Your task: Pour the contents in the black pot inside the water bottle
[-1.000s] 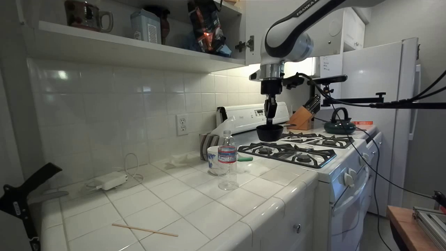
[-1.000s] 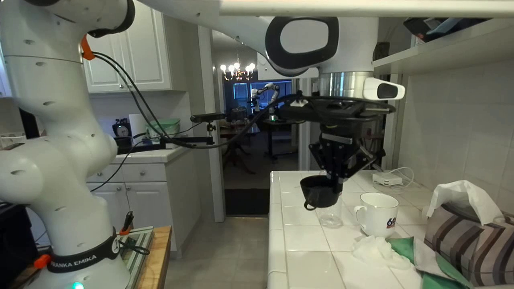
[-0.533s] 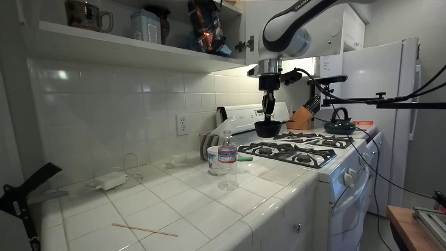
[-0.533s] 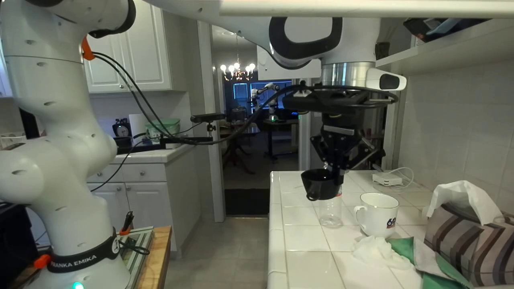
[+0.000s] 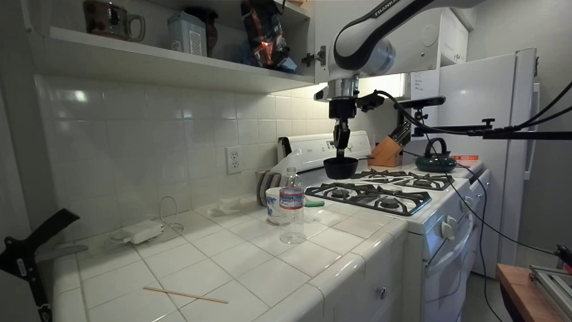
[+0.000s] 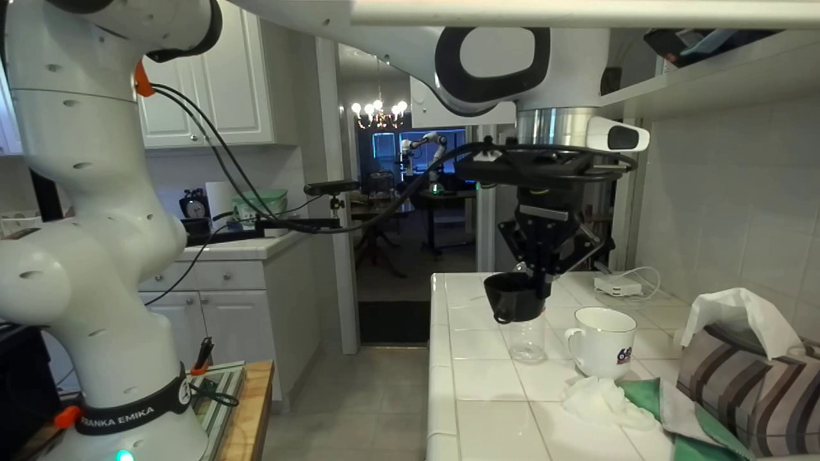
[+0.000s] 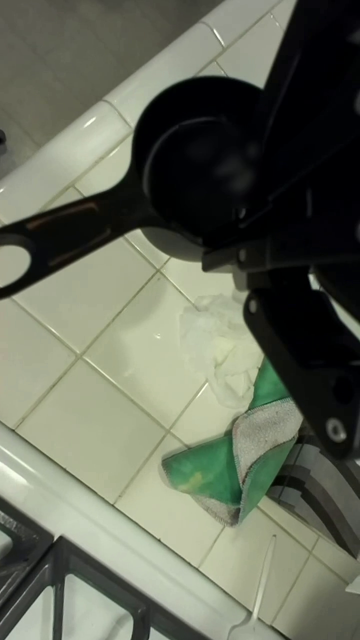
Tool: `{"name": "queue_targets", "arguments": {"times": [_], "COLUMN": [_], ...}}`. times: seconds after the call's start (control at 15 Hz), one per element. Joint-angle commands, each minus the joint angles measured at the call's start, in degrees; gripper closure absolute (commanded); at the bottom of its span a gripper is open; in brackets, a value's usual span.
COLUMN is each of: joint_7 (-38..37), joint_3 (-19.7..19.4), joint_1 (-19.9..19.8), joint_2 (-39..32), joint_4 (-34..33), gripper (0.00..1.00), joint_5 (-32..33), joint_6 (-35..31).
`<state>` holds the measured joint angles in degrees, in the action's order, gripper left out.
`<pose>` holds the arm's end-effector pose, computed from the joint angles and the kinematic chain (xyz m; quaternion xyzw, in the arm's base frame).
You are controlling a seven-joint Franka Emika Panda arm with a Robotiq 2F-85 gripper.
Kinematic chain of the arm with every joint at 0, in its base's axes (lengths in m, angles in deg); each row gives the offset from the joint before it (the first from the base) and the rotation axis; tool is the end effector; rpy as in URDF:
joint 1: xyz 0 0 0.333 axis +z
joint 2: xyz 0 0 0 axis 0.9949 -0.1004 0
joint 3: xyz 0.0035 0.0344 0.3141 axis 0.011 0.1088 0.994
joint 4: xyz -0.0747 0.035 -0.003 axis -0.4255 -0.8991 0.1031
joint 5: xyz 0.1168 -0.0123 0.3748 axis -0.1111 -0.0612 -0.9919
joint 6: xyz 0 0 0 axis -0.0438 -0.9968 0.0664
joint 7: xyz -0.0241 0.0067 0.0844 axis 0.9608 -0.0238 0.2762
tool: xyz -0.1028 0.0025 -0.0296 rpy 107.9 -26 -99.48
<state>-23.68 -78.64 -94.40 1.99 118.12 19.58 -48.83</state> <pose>0.5485 -0.1761 0.4417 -0.9789 -0.2034 -0.0143 0.0149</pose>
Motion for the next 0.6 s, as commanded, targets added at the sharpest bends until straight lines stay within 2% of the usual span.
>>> {"name": "queue_targets", "arguments": {"times": [0.0,0.53], "joint_7": [0.0,0.4], "joint_3": [0.7,2.1], "joint_1": [0.4,1.0], "joint_2": [-1.9,-4.2], "joint_4": [-3.2,-10.9], "gripper": [0.99,0.99], "joint_5": [-0.8,0.3], "joint_6": [0.5,5.1]}}
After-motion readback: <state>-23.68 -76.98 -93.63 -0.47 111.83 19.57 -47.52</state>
